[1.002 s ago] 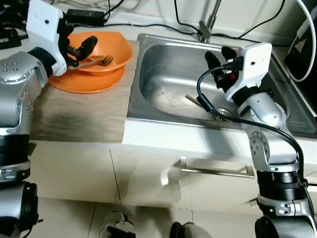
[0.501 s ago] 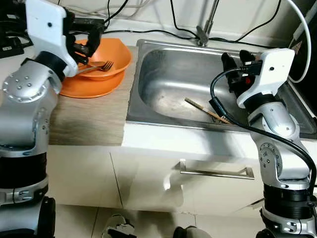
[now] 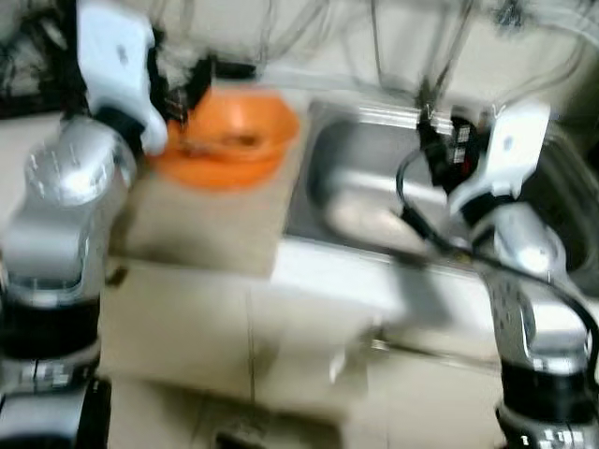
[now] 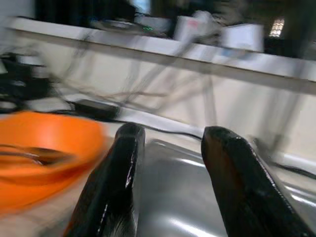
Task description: Kitchen organization
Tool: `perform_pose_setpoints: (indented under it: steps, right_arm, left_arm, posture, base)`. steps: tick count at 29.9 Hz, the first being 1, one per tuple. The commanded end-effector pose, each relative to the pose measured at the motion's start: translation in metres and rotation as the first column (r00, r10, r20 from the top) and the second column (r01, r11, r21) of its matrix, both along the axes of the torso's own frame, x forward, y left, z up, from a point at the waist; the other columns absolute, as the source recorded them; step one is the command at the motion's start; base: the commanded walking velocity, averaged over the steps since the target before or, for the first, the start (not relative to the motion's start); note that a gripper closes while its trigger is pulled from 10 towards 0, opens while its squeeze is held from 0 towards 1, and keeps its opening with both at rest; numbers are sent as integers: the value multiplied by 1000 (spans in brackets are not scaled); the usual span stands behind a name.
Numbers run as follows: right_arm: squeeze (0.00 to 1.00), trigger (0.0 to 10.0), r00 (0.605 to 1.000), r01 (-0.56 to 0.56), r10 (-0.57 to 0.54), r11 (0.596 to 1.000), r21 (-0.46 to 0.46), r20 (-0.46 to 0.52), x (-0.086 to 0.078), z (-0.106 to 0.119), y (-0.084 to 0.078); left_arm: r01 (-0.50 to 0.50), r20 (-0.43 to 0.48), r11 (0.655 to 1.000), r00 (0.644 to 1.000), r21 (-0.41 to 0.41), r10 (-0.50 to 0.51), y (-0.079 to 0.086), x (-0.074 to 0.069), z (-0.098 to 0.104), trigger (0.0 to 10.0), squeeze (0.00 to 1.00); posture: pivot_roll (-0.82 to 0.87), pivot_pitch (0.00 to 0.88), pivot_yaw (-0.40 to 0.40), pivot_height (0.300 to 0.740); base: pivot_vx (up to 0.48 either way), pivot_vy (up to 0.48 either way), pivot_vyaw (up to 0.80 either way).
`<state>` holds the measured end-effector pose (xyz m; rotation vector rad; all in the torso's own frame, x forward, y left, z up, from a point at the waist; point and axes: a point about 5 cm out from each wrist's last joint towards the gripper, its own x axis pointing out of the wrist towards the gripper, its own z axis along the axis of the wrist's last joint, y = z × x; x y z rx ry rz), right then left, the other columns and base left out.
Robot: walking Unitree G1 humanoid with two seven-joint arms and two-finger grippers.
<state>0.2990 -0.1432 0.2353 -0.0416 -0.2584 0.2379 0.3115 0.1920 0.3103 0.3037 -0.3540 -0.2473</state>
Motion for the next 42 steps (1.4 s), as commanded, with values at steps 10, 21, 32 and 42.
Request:
perform_pose_setpoints:
  steps: [10,21,32,42]
  right_arm:
    - [0,10000,997,76,-76,997,3,2,-3,3,-18]
    - [0,10000,977,172,-179,983,-69,-119,-3,-15,-38]
    - [0,10000,977,-180,154,967,-179,-147,-13,-6,-23]
    - [0,10000,962,-255,232,952,-169,-143,-16,-8,-3]
  left_arm:
    - [100,-38,995,994,23,-99,-17,-3,-4,10000,0]
    - [98,-151,994,984,40,-91,-8,9,-17,10000,0]
    - [355,-425,905,875,235,-233,57,17,-12,10000,1000]
    - [324,-370,926,899,195,-236,63,41,1,10000,1000]
  posture:
    - [77,56,-39,740]
    - [65,52,-34,740]
    - [73,64,-48,740]
    - [57,67,-20,740]
  base:
    - [0,0,0]
    - [0,0,0]
    - [0,0,0]
    - [0,0,0]
